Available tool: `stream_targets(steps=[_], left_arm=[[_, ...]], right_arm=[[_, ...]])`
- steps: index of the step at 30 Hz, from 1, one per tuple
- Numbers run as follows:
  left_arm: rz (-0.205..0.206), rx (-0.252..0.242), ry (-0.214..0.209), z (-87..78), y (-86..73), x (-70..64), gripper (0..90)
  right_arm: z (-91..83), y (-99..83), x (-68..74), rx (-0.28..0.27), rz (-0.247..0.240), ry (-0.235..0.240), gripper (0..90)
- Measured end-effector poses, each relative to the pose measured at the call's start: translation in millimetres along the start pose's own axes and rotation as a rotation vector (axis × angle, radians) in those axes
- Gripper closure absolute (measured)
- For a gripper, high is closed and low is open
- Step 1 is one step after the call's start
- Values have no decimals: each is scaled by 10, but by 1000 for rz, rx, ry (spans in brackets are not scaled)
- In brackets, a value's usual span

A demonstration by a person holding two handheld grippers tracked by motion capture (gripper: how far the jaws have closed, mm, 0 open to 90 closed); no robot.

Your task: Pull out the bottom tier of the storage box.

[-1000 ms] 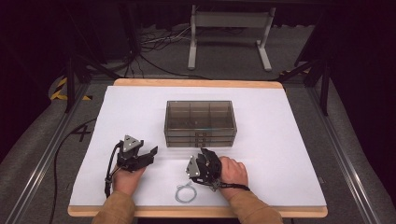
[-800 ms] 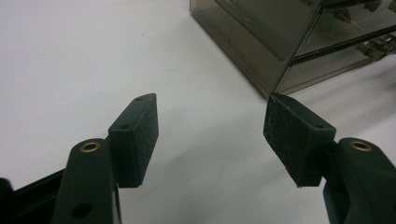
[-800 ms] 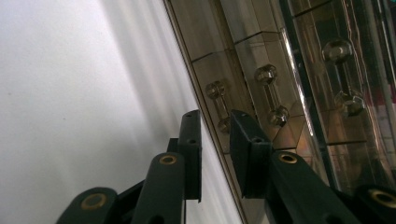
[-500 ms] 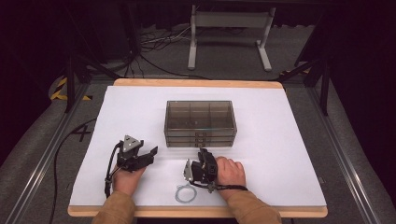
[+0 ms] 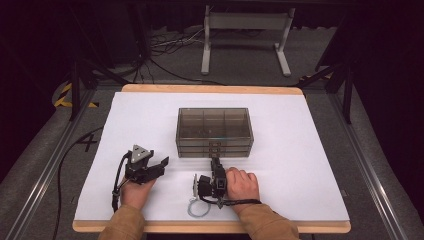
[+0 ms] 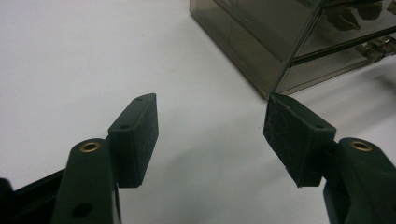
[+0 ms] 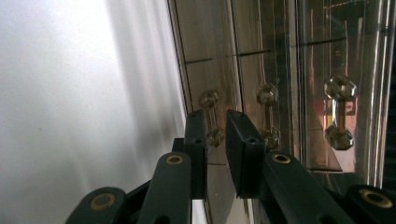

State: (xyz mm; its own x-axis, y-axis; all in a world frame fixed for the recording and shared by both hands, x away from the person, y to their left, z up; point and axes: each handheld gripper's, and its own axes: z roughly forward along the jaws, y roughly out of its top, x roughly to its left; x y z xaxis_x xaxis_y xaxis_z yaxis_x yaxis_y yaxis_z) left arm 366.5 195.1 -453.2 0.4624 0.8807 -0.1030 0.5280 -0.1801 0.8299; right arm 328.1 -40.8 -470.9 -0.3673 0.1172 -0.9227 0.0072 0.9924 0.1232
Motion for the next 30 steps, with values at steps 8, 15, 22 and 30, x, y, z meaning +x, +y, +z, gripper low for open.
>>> stream_targets(steps=[8,15,22,30], left_arm=[[1,1,-2,1,0,0,362],[1,2,-2,2,0,-1,362],[-2,2,-3,3,-1,-1,361],[-3,3,-5,5,-1,1,360]], right_arm=[[63,22,19,21,-21,-5,782],[125,18,30,34,-28,-17,778],[166,34,54,39,-45,-24,776],[192,64,80,38,-75,-39,776]])
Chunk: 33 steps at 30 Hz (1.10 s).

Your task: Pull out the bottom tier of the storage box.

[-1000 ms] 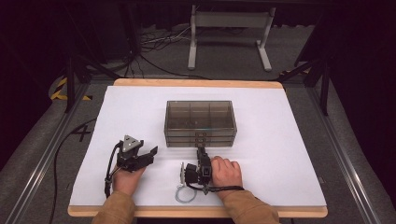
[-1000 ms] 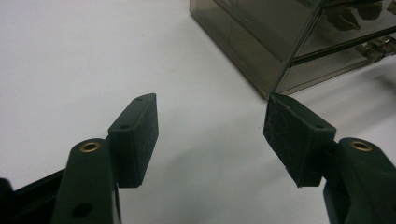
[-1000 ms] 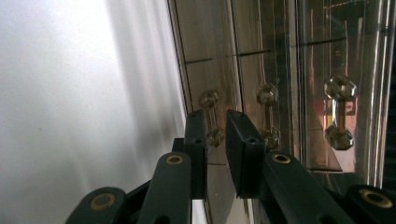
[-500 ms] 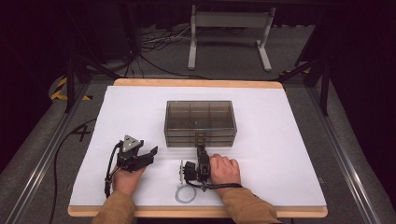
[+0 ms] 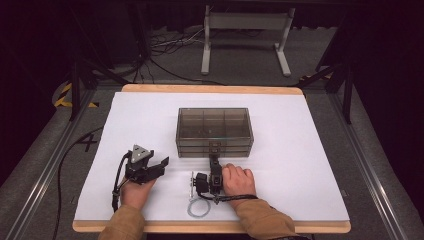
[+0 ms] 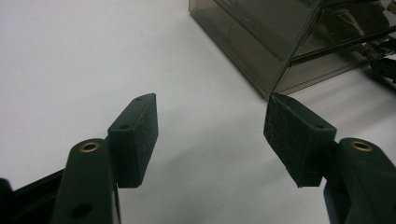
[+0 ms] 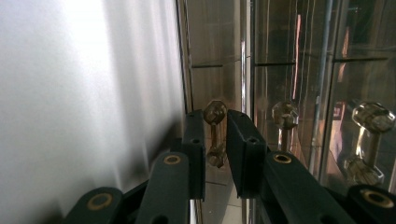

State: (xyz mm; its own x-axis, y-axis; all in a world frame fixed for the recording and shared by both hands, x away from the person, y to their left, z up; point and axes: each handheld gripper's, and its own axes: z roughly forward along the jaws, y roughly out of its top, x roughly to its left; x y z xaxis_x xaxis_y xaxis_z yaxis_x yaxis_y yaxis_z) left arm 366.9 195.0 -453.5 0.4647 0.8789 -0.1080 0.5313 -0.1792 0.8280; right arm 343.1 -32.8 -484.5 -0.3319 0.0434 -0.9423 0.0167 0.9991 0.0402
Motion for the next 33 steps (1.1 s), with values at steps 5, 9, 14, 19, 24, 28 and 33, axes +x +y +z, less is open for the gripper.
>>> stream_targets(steps=[5,9,14,19,24,28,33], left_arm=[[-2,-1,-1,1,0,2,360],[-2,-1,-1,1,0,1,360],[-1,1,0,0,0,1,360],[-2,-1,0,1,0,1,360],[-3,-1,1,1,0,1,360],[-2,0,0,0,0,2,360],[-4,-3,0,1,-1,2,360]], right_arm=[[30,11,5,-2,4,-11,774],[28,26,22,2,4,-15,762],[27,32,20,7,5,-18,778],[25,43,23,13,3,-23,786],[26,46,23,12,12,-25,788],[25,49,24,13,15,-25,791],[9,54,24,17,12,-22,795]])
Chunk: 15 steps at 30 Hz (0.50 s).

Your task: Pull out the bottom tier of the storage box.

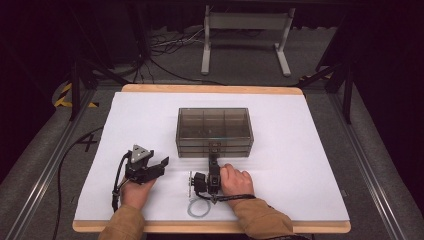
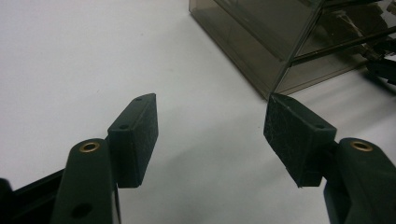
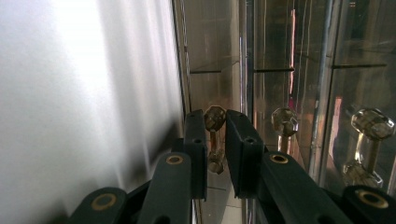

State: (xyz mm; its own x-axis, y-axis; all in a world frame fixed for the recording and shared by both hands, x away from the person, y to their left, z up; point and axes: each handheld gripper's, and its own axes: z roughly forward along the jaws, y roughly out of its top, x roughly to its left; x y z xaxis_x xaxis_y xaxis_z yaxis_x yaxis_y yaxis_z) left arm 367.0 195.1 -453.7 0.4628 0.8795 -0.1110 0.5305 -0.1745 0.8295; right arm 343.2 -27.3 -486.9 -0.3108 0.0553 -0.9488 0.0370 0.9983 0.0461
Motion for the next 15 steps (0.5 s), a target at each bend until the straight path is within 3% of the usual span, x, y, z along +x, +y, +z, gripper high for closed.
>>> stream_targets(steps=[15], left_arm=[[-2,0,2,-2,1,3,360]], right_arm=[[-125,-16,1,-1,-10,15,797]])
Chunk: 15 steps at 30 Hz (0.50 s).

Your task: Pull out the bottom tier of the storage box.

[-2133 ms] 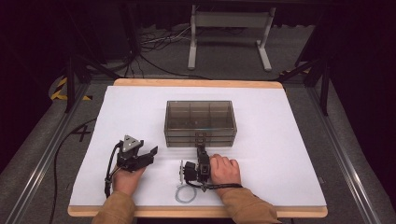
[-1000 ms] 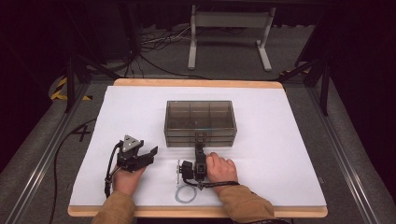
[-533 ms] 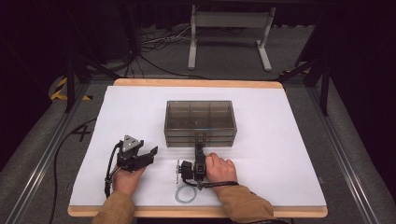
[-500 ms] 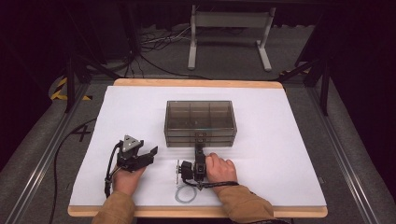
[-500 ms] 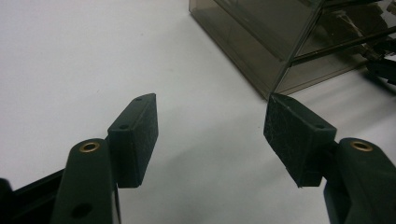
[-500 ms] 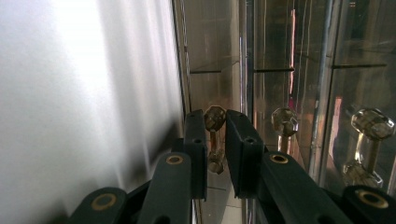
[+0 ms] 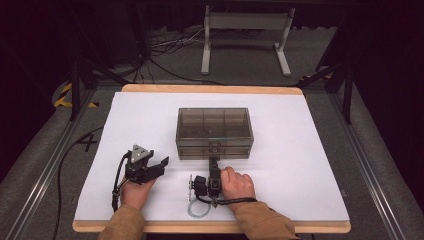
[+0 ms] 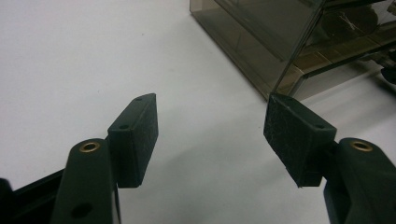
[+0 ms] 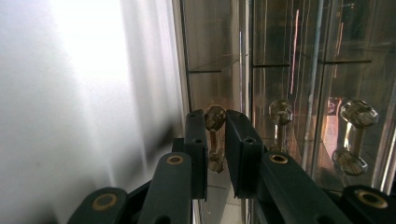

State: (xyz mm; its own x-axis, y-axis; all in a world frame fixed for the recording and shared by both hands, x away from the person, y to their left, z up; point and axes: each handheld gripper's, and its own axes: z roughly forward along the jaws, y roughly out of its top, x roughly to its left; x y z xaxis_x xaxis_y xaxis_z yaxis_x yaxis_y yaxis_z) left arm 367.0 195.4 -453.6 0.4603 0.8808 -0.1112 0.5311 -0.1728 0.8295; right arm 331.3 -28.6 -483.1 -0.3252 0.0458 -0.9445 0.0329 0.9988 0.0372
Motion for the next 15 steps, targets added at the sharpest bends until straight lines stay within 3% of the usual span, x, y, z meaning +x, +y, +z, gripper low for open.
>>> stream_targets(steps=[15], left_arm=[[-2,-1,1,0,0,2,361]], right_arm=[[-118,0,39,-9,-2,14,796]])
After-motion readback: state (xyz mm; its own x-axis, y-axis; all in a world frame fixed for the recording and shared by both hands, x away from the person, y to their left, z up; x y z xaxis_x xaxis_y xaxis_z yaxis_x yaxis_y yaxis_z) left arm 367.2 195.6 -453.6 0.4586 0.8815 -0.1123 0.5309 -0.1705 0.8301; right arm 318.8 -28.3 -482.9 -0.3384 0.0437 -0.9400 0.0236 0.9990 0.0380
